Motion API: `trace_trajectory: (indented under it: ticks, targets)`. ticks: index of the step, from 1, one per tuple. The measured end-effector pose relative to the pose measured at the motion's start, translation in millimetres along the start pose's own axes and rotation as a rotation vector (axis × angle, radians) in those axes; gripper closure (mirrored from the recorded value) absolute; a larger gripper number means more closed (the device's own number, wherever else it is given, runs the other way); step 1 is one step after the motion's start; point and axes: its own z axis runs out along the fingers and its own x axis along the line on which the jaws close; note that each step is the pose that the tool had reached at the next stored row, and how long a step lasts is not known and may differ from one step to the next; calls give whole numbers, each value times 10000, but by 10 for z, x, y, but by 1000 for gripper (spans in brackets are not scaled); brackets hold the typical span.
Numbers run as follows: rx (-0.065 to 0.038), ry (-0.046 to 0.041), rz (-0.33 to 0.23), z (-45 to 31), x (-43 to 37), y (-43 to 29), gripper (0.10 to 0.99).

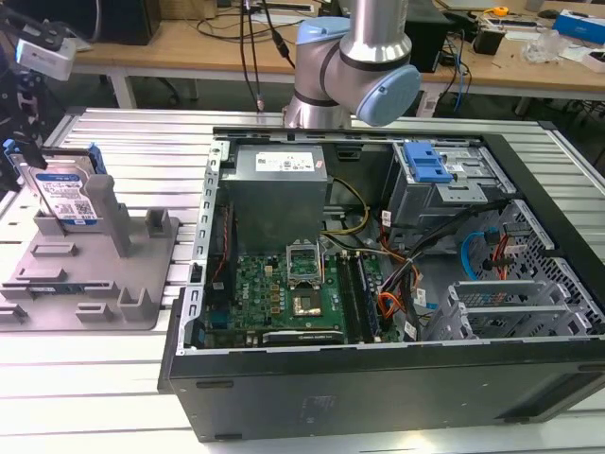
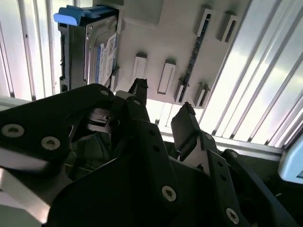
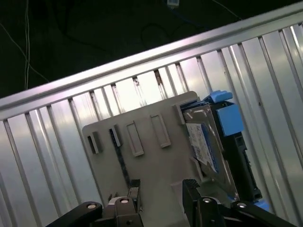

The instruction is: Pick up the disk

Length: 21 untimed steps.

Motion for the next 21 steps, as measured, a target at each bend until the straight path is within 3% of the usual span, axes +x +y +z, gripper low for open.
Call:
trace_trajectory:
  ticks: [3, 7, 14, 15, 19, 21]
  targets:
    - [4, 18, -529, 2, 0, 0, 604]
    - [25, 61, -1725, 9, 0, -1, 604]
    - [31, 65, -1834, 11, -8, 2, 604]
    - [33, 63, -1834, 12, -40, 11, 604]
    - [30, 66, -1835, 14, -328, 97, 604]
    - [30, 66, -1836, 15, -432, 128, 604]
